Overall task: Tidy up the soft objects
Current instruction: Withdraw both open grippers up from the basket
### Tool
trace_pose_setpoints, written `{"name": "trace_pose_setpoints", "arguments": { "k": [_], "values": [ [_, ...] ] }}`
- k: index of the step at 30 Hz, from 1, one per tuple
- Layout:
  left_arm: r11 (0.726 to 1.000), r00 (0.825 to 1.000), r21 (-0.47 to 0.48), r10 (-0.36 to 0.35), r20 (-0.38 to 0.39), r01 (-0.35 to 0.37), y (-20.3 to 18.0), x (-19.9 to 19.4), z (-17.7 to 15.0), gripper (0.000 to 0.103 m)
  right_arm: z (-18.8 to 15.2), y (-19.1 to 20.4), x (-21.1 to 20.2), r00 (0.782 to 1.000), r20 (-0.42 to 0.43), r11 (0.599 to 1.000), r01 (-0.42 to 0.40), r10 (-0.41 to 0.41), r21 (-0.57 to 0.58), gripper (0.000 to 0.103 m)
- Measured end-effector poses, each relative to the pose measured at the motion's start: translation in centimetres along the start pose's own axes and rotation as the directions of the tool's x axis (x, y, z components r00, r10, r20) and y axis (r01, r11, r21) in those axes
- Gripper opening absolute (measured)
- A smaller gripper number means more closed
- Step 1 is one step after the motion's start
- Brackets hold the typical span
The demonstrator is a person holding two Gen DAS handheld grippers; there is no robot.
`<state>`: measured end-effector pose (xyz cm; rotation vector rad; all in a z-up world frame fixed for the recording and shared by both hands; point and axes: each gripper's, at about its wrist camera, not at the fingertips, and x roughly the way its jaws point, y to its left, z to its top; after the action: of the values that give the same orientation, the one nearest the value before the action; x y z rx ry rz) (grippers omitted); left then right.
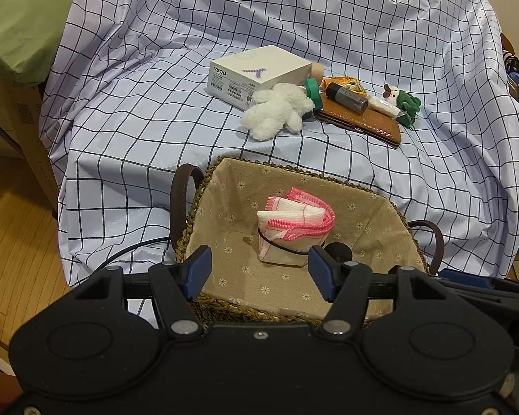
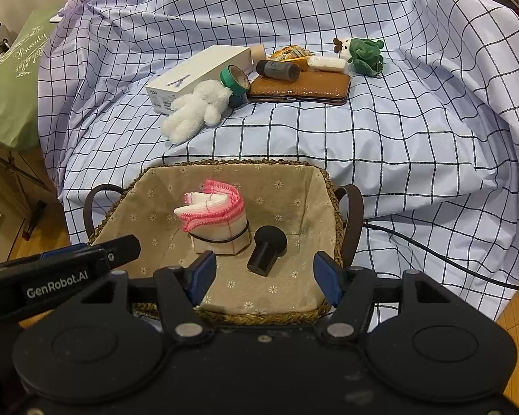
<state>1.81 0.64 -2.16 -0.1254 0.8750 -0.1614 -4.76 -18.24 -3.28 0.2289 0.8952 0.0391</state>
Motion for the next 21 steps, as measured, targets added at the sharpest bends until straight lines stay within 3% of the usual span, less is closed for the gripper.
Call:
{"name": "trace_pose_setpoints", "arguments": {
  "k": [21],
  "values": [
    [1.000,1.000,0.002,0.000,0.002,0.000,-0.11,-0.12,-0.10,0.058,0.18,0.07,-0.16,1.000,0.008,1.000,0.002,-0.002,-0.002,0.063]
  ]
}}
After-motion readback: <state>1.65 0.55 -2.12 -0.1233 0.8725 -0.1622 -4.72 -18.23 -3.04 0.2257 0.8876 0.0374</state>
